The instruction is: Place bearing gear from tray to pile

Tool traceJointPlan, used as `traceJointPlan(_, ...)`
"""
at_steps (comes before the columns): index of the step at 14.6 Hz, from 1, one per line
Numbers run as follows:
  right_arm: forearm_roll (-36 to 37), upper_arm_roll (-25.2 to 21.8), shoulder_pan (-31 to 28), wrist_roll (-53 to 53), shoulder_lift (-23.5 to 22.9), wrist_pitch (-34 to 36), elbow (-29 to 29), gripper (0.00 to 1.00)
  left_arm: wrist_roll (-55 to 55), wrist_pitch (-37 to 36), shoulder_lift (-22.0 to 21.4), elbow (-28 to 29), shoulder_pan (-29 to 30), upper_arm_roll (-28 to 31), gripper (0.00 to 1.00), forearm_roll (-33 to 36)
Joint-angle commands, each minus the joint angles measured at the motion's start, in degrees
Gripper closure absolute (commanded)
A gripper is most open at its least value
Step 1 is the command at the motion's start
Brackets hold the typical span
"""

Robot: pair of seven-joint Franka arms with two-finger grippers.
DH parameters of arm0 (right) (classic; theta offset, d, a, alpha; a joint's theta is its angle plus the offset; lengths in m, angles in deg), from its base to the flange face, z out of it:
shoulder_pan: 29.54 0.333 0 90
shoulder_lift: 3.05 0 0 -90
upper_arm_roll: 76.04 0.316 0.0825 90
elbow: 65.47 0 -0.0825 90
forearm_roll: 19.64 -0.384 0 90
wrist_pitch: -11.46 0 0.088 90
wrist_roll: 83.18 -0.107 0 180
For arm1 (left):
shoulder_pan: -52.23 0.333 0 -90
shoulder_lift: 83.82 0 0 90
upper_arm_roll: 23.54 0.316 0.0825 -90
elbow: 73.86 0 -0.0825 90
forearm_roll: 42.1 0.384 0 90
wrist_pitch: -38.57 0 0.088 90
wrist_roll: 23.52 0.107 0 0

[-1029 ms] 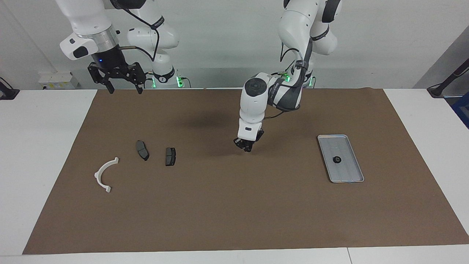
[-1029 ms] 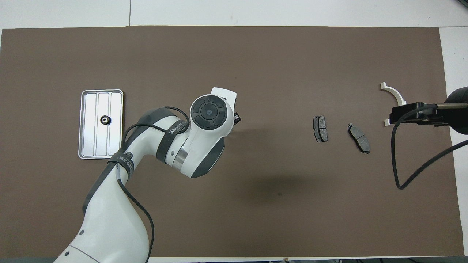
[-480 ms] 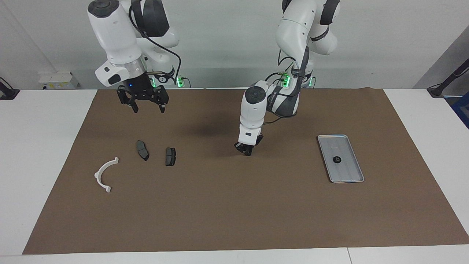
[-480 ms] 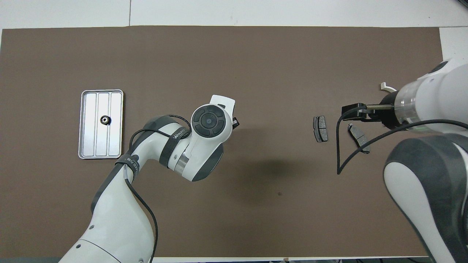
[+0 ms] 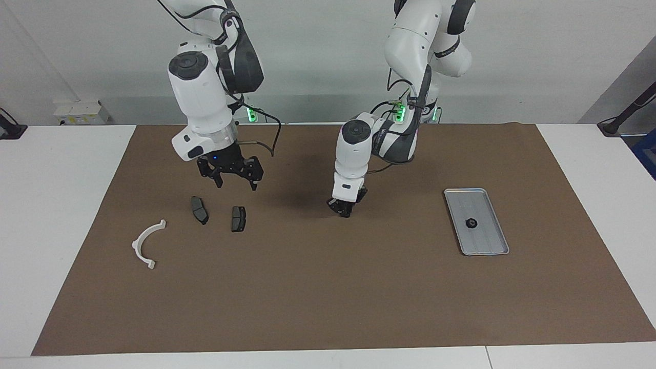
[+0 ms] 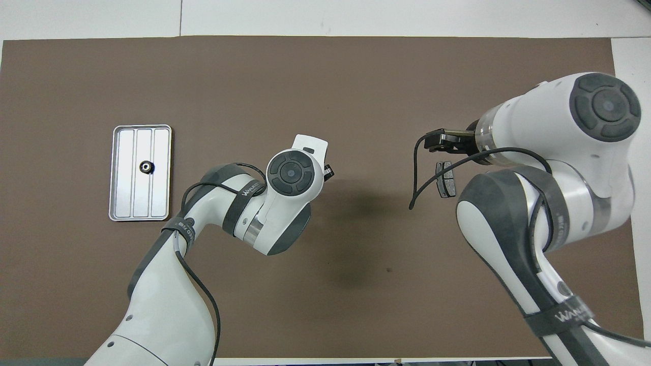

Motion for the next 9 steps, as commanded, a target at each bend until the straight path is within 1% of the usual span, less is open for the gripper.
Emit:
traceJointPlan(1, -0.9, -0.3, 1.5, -2.4, -3.2, -4.0, 0.3, 0.00, 7.6, -9.6, -6.3, -2.5, 2.9, 1.0, 0.02, 1.0)
traceJointPlan(2, -0.4, -0.3, 2.7, -4.2, -4.8, -6.0, 0.5, 0.00, 13.0, -15.1, -9.2, -4.2, 6.7, 0.8, 0.02, 0.4)
traceJointPlan(3, -0.2, -0.3, 3.9, -6.4, -6.0, -7.2, 0.8, 0.00, 17.7, -18.7, -11.6, -6.0, 9.2, 1.0, 0.02, 0.3)
traceJointPlan(4, -0.2, -0.3, 4.8, -8.8, -7.1, -7.9, 1.4, 0.00, 22.2, -21.3, -13.2, -7.0, 12.5, 1.1, 0.02, 0.3)
traceJointPlan(5, -0.1, -0.3, 6.8, -12.3, -8.7, -8.1, 3.2, 0.00, 27.8, -23.0, -13.8, -7.6, 16.7, 1.1, 0.02, 0.3)
traceJointPlan(7, 0.6, -0.5, 11.1, -22.1, -12.9, -7.7, 8.1, 0.00, 38.8, -24.3, -14.1, -7.5, 24.0, 1.1, 0.03, 0.3)
traceJointPlan(9, 5.5, -0.4, 14.2, -30.4, -15.9, -5.5, 12.0, 0.00, 48.9, -22.6, -15.0, -5.1, 30.5, 1.0, 0.07, 0.2)
